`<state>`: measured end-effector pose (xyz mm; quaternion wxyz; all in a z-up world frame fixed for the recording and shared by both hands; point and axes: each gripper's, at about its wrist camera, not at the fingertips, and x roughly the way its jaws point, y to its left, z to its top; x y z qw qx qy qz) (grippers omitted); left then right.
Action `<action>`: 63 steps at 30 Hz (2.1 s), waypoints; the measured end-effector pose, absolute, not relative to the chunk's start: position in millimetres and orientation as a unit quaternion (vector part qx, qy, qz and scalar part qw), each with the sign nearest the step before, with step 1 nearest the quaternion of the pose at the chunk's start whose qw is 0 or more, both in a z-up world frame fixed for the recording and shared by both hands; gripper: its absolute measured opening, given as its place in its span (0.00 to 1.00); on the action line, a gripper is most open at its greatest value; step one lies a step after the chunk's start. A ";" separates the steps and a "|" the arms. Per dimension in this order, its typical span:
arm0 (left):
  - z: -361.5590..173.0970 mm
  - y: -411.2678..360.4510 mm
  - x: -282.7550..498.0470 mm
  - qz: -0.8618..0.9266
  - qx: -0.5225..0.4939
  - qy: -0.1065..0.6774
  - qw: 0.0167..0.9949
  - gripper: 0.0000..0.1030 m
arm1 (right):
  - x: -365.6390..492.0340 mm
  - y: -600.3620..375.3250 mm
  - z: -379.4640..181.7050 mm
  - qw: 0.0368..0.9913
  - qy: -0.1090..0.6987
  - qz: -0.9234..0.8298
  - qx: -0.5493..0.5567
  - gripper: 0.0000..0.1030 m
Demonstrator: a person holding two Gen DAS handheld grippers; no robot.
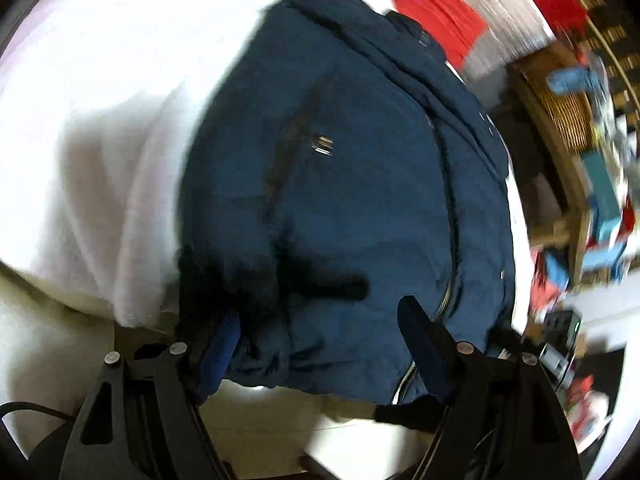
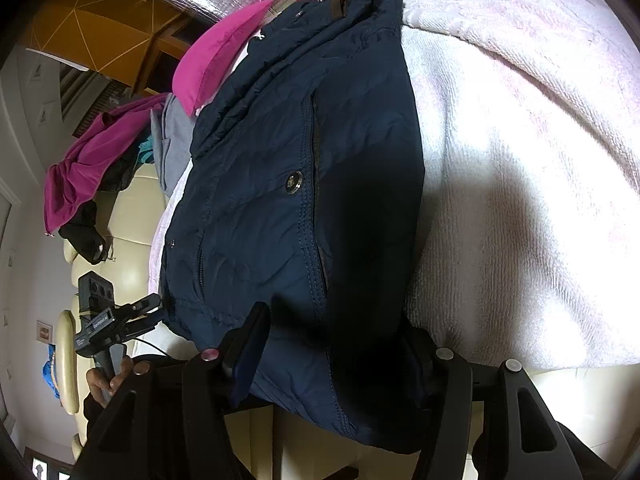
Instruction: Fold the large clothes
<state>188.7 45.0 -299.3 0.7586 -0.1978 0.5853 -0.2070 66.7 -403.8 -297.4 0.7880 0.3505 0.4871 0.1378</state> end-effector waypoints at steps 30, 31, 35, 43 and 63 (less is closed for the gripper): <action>-297.1 24.5 187.1 -0.188 -0.115 0.586 0.780 0.51 | 65.7 -394.9 -290.1 0.808 0.487 0.127 0.308 0.50; -295.5 23.9 186.5 -0.181 -0.103 0.584 0.784 0.40 | 64.1 -391.4 -287.6 0.816 0.485 0.118 0.293 0.40; -288.0 34.5 187.6 -0.175 -0.108 0.578 0.790 0.12 | 57.4 -391.6 -272.2 0.837 0.447 0.126 0.289 0.22; -292.6 43.9 196.5 -0.178 -0.114 0.594 0.777 0.13 | 71.4 -392.7 -290.6 0.811 0.482 0.110 0.313 0.25; -185.6 22.3 238.7 -0.254 -0.120 0.515 0.810 0.09 | 111.9 -395.0 -173.1 0.906 0.309 0.132 0.258 0.13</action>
